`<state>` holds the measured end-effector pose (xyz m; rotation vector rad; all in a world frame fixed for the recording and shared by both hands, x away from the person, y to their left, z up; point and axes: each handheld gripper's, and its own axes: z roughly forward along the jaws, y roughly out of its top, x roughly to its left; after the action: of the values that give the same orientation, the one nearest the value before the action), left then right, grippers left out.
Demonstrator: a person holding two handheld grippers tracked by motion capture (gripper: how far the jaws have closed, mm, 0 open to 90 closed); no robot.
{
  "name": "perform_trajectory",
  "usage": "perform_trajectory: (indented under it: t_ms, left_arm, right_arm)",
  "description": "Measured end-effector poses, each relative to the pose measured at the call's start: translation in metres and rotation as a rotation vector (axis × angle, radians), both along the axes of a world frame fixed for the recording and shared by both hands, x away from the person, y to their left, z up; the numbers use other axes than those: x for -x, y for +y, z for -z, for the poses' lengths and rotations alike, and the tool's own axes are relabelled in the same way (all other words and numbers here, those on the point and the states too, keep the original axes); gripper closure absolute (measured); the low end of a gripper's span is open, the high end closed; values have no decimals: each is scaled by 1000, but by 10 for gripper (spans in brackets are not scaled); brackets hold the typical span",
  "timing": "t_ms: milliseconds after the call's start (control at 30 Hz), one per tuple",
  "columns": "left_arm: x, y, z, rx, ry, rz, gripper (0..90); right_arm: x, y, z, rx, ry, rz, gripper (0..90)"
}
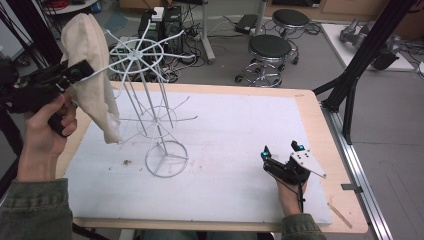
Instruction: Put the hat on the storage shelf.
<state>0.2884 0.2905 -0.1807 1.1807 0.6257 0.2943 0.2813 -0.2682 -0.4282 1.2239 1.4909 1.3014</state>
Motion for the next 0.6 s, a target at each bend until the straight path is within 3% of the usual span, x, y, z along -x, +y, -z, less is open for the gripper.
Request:
perform_trajectory:
  t_ms: [200, 333, 600]
  left_arm:
    - [6, 10, 3, 41, -22, -87, 306]
    - [9, 15, 6, 34, -38, -138, 295]
    - [19, 23, 10, 64, -86, -188, 257]
  right_arm:
    - [0, 0, 0, 2, -1, 0, 39]
    - [0, 0, 0, -1, 0, 0, 39]
    - [0, 0, 0, 1, -1, 1, 39]
